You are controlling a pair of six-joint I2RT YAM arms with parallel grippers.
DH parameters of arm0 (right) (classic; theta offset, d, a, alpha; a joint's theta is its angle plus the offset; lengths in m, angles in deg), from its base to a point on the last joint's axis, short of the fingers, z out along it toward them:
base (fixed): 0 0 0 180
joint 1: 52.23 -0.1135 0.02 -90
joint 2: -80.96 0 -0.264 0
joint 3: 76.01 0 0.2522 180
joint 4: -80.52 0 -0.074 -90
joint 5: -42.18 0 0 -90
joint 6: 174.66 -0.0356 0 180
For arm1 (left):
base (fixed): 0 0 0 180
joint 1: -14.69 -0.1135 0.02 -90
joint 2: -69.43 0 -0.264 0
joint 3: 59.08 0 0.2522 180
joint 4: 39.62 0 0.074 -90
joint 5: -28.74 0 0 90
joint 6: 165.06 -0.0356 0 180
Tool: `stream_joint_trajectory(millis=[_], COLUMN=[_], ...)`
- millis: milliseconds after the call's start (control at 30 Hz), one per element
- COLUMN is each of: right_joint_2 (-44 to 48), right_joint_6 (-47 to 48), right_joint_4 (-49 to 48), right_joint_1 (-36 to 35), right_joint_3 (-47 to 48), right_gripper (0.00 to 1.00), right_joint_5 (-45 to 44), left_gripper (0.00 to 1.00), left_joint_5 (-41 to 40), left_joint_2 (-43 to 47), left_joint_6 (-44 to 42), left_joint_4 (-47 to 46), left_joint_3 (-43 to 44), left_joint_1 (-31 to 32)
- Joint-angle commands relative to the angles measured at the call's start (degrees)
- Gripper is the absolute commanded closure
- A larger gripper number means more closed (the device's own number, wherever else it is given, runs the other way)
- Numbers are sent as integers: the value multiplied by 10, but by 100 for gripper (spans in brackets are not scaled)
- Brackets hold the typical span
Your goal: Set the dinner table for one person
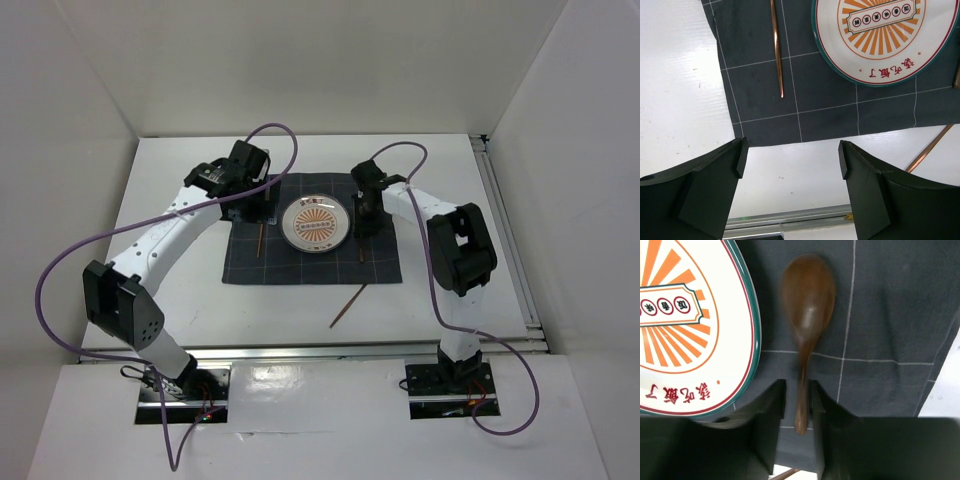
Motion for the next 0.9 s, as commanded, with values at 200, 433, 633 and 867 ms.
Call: stream_joint_trajectory(millis=[200, 433, 633, 867], right_joint_2=[56, 215, 319, 247], right_joint_6=[-48, -147, -318, -396], right_joint_4=[15, 22, 11, 4], right_joint_1=[-1, -22, -100, -178], right_joint_3=[15, -142, -279, -278], right_gripper=[56, 34, 27, 29], right_joint_5=[-36, -49, -38, -46], left_gripper=[9, 9, 9, 9], left_joint_5=[-8, -3, -3, 9], left_joint_2=[27, 37, 37, 55], left_joint_6=[-14, -14, -14, -14], left_joint_4=[9, 15, 15, 15], left_joint_3=[3, 15, 20, 2], left_joint_1=[2, 2, 2, 2])
